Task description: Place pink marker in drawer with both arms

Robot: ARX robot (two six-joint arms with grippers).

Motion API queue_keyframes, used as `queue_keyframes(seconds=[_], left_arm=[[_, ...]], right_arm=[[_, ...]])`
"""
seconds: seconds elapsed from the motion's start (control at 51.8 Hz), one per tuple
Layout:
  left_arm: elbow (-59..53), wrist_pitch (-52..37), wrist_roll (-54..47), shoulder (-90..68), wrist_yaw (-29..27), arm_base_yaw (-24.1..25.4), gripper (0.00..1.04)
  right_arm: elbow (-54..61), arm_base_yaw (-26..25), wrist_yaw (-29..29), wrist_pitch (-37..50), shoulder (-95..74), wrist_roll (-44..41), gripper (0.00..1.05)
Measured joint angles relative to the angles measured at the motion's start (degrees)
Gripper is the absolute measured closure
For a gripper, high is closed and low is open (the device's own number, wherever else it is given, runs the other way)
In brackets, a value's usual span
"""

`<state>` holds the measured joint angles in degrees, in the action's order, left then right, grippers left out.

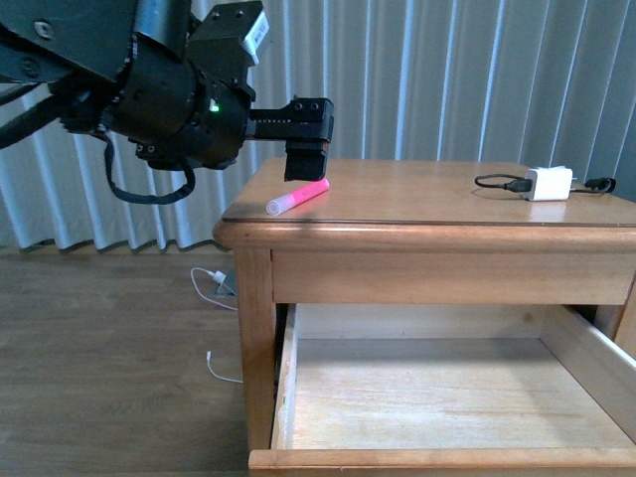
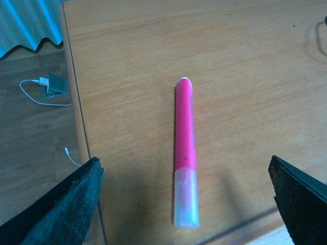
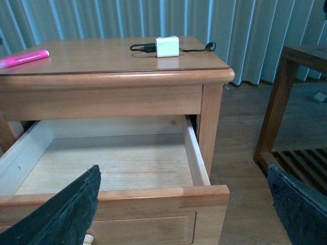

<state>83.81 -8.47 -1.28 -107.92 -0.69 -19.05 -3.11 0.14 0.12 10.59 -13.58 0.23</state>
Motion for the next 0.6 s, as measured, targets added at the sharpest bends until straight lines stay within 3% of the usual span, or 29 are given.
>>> queue_keyframes(seconds=[0.289, 0.598], left_arm=[[12.8, 7.2, -0.2, -10.0, -1.2, -1.4, 0.06], [17.9, 12.8, -1.7, -13.7, -2.3, -2.1, 0.06]], right_arm=[[0.0, 0.0, 0.0, 0.0, 0.0, 0.0, 0.08], [0.0, 0.0, 0.0, 0.0, 0.0, 0.0, 0.08]])
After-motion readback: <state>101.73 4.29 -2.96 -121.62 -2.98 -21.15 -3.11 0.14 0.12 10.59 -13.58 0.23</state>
